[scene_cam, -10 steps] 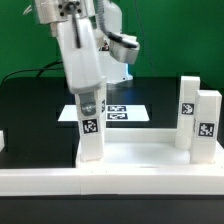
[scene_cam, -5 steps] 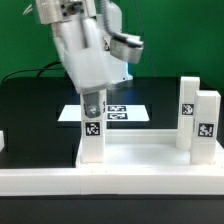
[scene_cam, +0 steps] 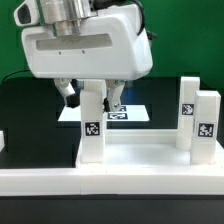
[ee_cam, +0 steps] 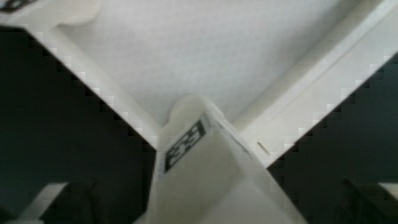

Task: Assemble desk

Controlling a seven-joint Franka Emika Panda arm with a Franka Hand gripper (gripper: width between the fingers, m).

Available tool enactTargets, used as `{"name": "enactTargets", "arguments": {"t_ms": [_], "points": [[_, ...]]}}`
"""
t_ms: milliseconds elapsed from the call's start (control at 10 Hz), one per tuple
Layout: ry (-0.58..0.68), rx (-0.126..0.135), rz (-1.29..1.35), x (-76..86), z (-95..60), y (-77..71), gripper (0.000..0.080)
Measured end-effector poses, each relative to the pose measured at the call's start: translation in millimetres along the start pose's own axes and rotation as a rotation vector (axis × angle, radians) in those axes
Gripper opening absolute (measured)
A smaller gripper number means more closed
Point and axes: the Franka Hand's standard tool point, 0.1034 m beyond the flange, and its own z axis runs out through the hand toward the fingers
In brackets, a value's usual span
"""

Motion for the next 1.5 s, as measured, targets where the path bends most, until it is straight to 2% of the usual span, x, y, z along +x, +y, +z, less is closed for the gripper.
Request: {"name": "enactTargets", "arguments": {"t_ms": [100,200,300,400,500,600,700,800,1100,1300,1400,1500], "points": [[0.0,-0.002,-0.092,0.7,0.3,1.1,0.0649],[0.005,-0.028,-0.319,3.9,0.1,3.3,0.0649],[0.005,-0.04,-0.463,3.7,0.9,1.4,0.0649],[0.005,-0.037,-0.418,3.5,1.1,1.3,0.0649],[0.005,-0.038,-0.403,3.7,1.1,1.7,0.0547],[0.005,-0.038,-0.403,3.8,1.1,1.8,0.0413],[0.006,-0.037,-0.354,3.8,1.2,1.7,0.0413],[0.008,-0.037,-0.266,3.8,1.2,1.7,0.0288],[0.014,-0.036,-0.046,3.7,1.4,1.0,0.0288],[0.023,-0.035,0.353,1.9,0.9,-2.5,0.0288],[0.022,-0.017,0.572,2.4,0.5,-3.9,0.0288],[0.004,0.018,0.779,3.8,0.6,-3.1,0.0288]]}}
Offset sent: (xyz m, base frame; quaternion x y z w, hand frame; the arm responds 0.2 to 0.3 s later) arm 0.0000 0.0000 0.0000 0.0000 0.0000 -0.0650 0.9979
